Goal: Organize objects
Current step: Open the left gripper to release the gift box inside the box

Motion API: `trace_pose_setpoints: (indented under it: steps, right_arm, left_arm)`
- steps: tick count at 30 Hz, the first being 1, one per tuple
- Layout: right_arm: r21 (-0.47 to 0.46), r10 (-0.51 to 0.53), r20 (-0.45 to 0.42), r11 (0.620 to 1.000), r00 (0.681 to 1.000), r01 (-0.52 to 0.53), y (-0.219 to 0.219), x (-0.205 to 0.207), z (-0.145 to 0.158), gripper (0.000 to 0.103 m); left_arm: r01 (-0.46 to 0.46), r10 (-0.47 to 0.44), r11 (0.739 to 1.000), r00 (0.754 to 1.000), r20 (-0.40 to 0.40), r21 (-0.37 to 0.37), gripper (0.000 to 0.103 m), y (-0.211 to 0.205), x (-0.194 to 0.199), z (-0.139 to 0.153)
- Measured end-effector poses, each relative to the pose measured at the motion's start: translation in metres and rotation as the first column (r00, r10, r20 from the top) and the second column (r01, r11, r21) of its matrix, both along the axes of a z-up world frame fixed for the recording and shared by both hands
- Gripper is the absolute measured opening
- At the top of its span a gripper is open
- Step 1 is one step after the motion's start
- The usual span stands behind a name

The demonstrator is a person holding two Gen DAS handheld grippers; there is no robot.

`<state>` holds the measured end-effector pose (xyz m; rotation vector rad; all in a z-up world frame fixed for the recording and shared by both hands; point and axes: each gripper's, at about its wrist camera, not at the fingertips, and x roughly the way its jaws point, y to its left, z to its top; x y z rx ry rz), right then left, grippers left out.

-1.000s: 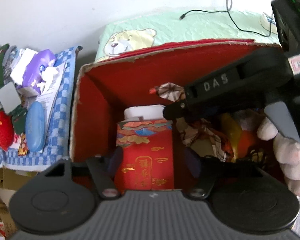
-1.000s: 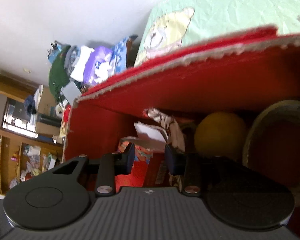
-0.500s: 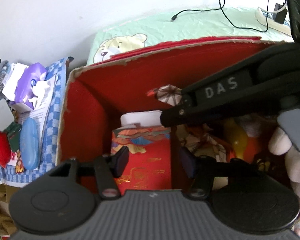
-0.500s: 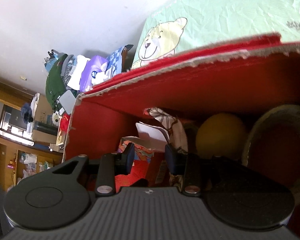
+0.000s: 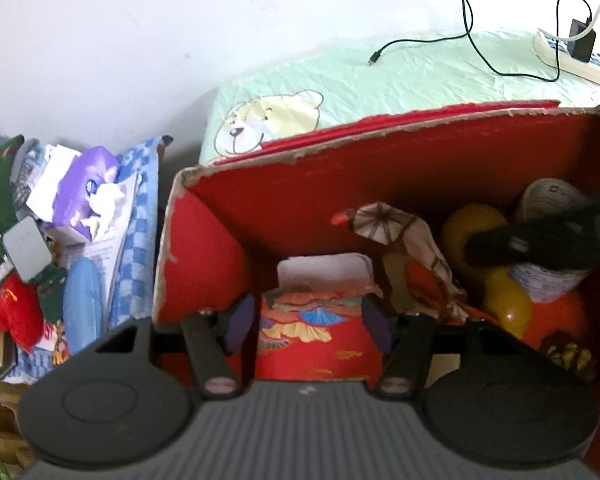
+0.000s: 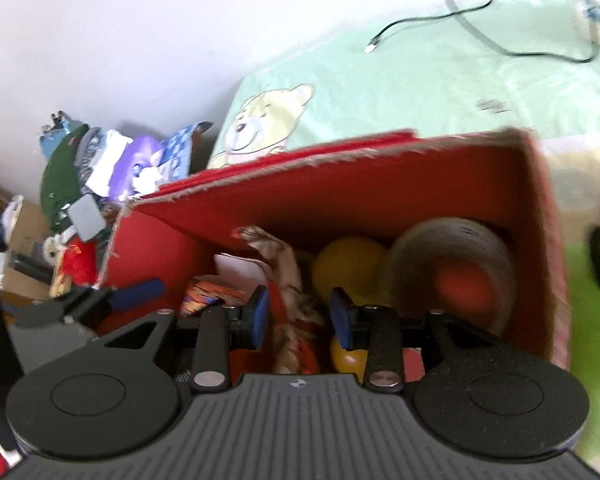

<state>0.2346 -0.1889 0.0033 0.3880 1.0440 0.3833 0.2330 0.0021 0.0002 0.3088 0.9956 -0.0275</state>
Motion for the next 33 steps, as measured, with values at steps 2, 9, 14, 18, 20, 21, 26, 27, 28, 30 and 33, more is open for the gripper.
trace_pose_setpoints:
  steps: [2, 9, 14, 18, 20, 21, 26, 27, 28, 30, 33]
  right_arm:
    - [-0.068, -0.024, 0.047, 0.997, 0.999, 0.027, -0.004, -0.012, -0.001, 0.037]
    - [-0.169, 0.017, 0.139, 0.986, 0.990, 0.007, 0.004, -0.026, 0.000, 0.031]
    - [-0.194, 0.014, 0.142, 0.981, 0.990, 0.014, 0.004, -0.028, 0.002, 0.031]
    - [-0.233, 0.009, 0.141, 0.972, 0.990, 0.024, 0.008, -0.033, 0.001, 0.032]
    - [-0.244, 0.006, 0.144, 0.969, 0.990, 0.030, 0.010, -0.039, -0.001, 0.032]
    - [-0.249, 0.004, 0.148, 0.968, 0.989, 0.033, 0.011, -0.041, -0.002, 0.032]
    - [-0.248, -0.022, 0.165, 0.967, 0.986, 0.063, 0.011, -0.047, -0.004, 0.032]
    - [-0.243, -0.027, 0.166, 0.968, 0.986, 0.067, 0.010, -0.047, -0.004, 0.032]
    - [-0.248, -0.027, 0.167, 0.966, 0.986, 0.068, 0.012, -0.049, -0.004, 0.032]
    - [-0.256, -0.030, 0.171, 0.964, 0.985, 0.074, 0.013, -0.049, -0.004, 0.032]
    - [-0.258, -0.033, 0.177, 0.963, 0.984, 0.079, 0.013, -0.049, -0.004, 0.031]
  left_arm:
    - [0.003, -0.003, 1.000, 1.000, 0.007, 0.011, 0.067, -0.001, 0.001, -0.002]
    - [0.022, -0.023, 0.999, 1.000, 0.012, 0.044, 0.066, -0.006, -0.004, -0.003]
    - [0.019, -0.018, 1.000, 0.999, -0.029, 0.025, 0.066, -0.008, -0.006, -0.005]
    - [0.012, -0.011, 1.000, 0.999, -0.033, 0.025, 0.067, -0.009, -0.012, -0.005]
    - [0.002, -0.002, 1.000, 1.000, -0.018, 0.015, 0.070, -0.008, -0.012, -0.003]
    - [-0.002, 0.002, 1.000, 1.000, -0.014, 0.000, 0.070, -0.006, -0.012, -0.003]
    - [0.002, -0.001, 1.000, 1.000, 0.018, -0.022, 0.070, -0.005, -0.015, -0.003]
    - [0.004, -0.003, 1.000, 1.000, 0.017, -0.018, 0.070, -0.006, -0.014, -0.003]
    - [0.002, -0.002, 1.000, 1.000, 0.011, -0.015, 0.070, -0.006, -0.013, -0.004]
    - [0.000, 0.000, 1.000, 1.000, 0.007, -0.025, 0.070, -0.005, -0.012, -0.004]
    - [-0.002, 0.002, 1.000, 1.000, 0.015, -0.028, 0.071, -0.004, -0.013, -0.003]
